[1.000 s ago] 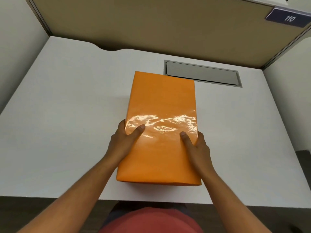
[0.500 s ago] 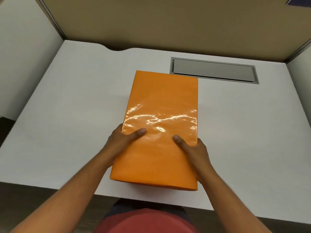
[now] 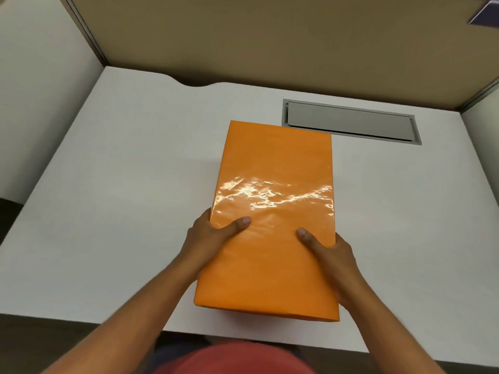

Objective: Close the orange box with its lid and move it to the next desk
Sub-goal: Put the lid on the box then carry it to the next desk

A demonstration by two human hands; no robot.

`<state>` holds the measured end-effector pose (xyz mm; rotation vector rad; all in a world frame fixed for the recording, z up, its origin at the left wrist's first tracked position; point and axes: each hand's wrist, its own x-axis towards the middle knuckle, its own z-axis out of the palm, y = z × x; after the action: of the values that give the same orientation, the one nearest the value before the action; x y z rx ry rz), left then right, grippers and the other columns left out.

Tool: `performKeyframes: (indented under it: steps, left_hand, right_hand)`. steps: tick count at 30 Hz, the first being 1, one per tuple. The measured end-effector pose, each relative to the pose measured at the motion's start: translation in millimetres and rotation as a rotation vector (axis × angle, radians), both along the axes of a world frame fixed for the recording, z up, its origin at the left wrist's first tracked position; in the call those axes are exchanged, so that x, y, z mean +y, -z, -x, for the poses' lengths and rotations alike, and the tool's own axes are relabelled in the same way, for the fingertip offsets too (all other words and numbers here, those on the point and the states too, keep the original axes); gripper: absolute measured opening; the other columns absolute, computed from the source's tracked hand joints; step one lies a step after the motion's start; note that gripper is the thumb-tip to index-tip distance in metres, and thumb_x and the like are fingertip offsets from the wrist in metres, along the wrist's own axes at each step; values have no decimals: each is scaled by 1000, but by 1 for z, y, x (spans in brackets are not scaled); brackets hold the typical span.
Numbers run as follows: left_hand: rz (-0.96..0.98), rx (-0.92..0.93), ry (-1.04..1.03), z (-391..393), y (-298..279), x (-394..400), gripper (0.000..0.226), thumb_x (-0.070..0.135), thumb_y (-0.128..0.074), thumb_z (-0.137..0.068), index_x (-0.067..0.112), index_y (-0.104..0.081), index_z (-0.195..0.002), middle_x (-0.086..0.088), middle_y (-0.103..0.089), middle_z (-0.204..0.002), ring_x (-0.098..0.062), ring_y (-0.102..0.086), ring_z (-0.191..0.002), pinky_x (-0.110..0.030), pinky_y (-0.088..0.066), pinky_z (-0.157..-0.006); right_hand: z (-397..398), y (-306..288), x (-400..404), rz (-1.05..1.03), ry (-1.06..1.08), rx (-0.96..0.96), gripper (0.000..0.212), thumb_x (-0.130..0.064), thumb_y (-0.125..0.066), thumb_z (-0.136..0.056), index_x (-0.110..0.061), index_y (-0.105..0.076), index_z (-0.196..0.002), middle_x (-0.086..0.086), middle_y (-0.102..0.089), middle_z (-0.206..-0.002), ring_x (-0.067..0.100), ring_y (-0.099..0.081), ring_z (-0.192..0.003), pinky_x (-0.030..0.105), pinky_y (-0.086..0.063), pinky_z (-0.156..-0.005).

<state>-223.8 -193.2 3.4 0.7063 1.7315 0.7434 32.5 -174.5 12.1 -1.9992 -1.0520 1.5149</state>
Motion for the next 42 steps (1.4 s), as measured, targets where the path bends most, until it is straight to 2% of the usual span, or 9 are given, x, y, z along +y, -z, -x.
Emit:
performKeyframes:
  steps: [7,11,15,20,25,32,35,38,42]
  left_hand:
    - [-26,-42,19,121,-8,20,87,82,-81,-55,42,-61,-129,9,-76,-120,-21,-76,-99,-51,-63,-89]
    - [-32,-24,5,213,-18,31,90,80,-84,-55,41,-62,-133,6,-77,-121,-24,-77,-99,-54,-63,-90]
    - [-45,8,-31,298,-27,37,87,78,-84,-57,39,-63,-132,4,-77,-120,-25,-77,-97,-53,-63,-89]
    - [-48,12,-66,367,-35,52,77,67,-91,-59,37,-69,-126,3,-81,-113,-27,-80,-93,-55,-64,-87]
    - [-48,20,-94,424,-40,65,44,49,-90,-72,33,-72,-108,8,-82,-94,-23,-79,-87,-35,-60,-66]
    - [-15,6,-53,472,-22,69,84,67,-91,-57,31,-67,-129,-2,-79,-116,-27,-78,-95,-45,-63,-80]
    - [-28,273,-28,469,-18,69,115,85,-80,-56,36,-42,-153,-5,-61,-149,-34,-67,-123,-56,-55,-102]
    - [-191,777,69,457,-18,57,110,83,-62,-79,32,-16,-165,-3,-26,-173,-34,-35,-154,-60,-37,-116]
    - [-394,1055,445,445,-4,44,86,75,-34,-96,20,-34,-162,-6,-21,-175,-30,-18,-161,-57,-17,-128]
  right_hand:
    - [112,-13,19,-42,6,31,62,-60,-80,-76,-30,-62,-126,0,-75,-116,27,-75,-98,54,-62,-89]
    - [205,-17,31,-58,-2,77,60,-60,-81,-74,-32,-63,-124,-3,-75,-112,24,-76,-95,42,-62,-76]
    - [293,-17,47,-62,-31,96,54,-59,-84,-73,-31,-67,-116,-1,-77,-110,24,-77,-93,46,-64,-82]
    - [363,-10,66,-121,-67,107,84,-75,-84,-62,-31,-63,-131,-5,-74,-121,24,-75,-103,51,-63,-91]
    - [427,6,81,-86,-87,105,119,-92,-80,-38,-31,-59,-138,-2,-71,-133,28,-72,-114,52,-60,-96]
    - [469,15,87,-74,-110,93,109,-92,-76,-43,-30,-60,-130,-2,-74,-122,28,-74,-105,53,-60,-95]
    - [467,11,90,-51,-89,60,130,-91,-76,-47,-28,-35,-154,5,-55,-153,34,-62,-128,57,-53,-106]
    - [465,0,81,-351,-162,-167,109,-77,-63,-82,-30,-8,-164,2,-15,-173,32,-27,-157,57,-33,-123]
    - [475,-4,61,-748,-588,-518,74,-63,-37,-97,-26,-26,-161,1,-13,-175,27,-1,-163,54,-7,-129]
